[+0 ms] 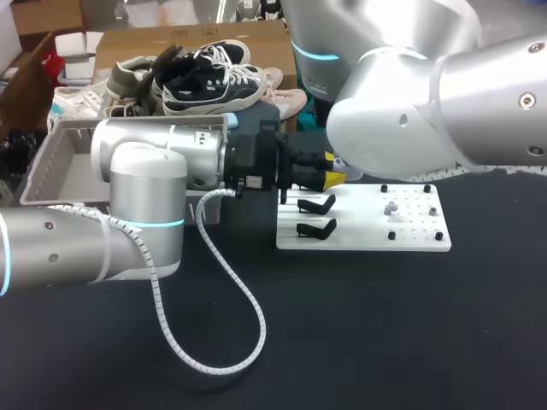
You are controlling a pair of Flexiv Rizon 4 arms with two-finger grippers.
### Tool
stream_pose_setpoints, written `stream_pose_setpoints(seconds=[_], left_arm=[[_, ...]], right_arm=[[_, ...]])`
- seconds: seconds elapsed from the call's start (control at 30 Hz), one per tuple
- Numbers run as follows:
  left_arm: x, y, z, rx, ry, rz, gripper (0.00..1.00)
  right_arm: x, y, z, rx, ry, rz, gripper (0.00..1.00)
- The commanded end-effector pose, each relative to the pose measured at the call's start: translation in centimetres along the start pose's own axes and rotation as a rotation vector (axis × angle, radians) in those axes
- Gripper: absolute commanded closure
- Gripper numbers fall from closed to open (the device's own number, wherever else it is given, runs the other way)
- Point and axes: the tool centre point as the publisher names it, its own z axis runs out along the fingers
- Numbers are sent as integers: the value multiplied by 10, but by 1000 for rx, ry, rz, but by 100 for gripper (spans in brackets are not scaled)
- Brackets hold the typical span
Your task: Pick up each earbud case from the left stands, insert the matching earbuds, close the lid, and place the case in the box.
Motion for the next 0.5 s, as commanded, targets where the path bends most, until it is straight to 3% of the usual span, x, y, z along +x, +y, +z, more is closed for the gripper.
stream_pose_setpoints(seconds=[0.03, 0.17, 0.5], left_arm=[[0, -1, 1, -1, -3, 2, 100], [0, -1, 1, -1, -3, 2, 100], [0, -1, 1, -1, -3, 2, 100]], right_arm=[[1, -2, -1, -12, 2, 1, 63], [2, -3, -2, -14, 0, 0, 58], [8, -7, -16, -40, -18, -8, 61]])
